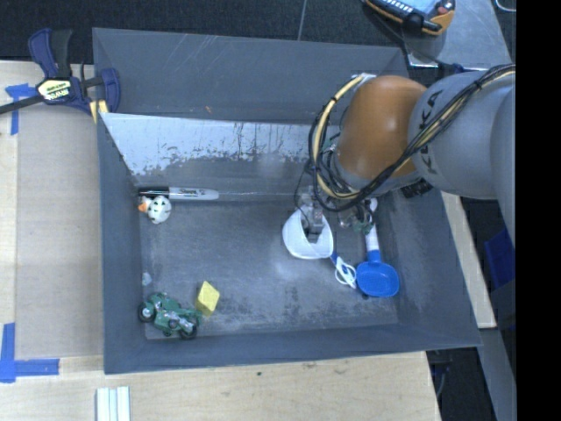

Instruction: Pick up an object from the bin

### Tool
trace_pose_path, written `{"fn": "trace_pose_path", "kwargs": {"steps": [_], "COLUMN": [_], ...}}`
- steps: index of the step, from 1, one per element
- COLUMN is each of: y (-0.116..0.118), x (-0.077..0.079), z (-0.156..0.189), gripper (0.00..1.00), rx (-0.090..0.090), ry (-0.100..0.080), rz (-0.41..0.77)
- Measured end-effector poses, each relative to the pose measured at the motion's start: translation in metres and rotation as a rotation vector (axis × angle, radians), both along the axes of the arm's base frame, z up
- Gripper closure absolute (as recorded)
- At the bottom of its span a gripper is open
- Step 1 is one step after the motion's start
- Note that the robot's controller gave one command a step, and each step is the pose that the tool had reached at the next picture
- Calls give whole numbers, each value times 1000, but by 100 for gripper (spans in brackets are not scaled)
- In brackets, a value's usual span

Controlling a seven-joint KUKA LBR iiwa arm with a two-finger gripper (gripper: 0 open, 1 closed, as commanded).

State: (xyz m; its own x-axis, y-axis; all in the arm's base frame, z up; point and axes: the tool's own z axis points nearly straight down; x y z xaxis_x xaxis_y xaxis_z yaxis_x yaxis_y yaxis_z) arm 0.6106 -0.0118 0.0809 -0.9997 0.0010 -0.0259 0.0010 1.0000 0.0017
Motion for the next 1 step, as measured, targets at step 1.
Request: {"fn": "trace_pose_path", "kwargs": {"steps": [1], "y": [56], "x": [-8], "z": [153], "gripper": [100], "rx": [-1], "ry": [-13], "rz": [101]}}
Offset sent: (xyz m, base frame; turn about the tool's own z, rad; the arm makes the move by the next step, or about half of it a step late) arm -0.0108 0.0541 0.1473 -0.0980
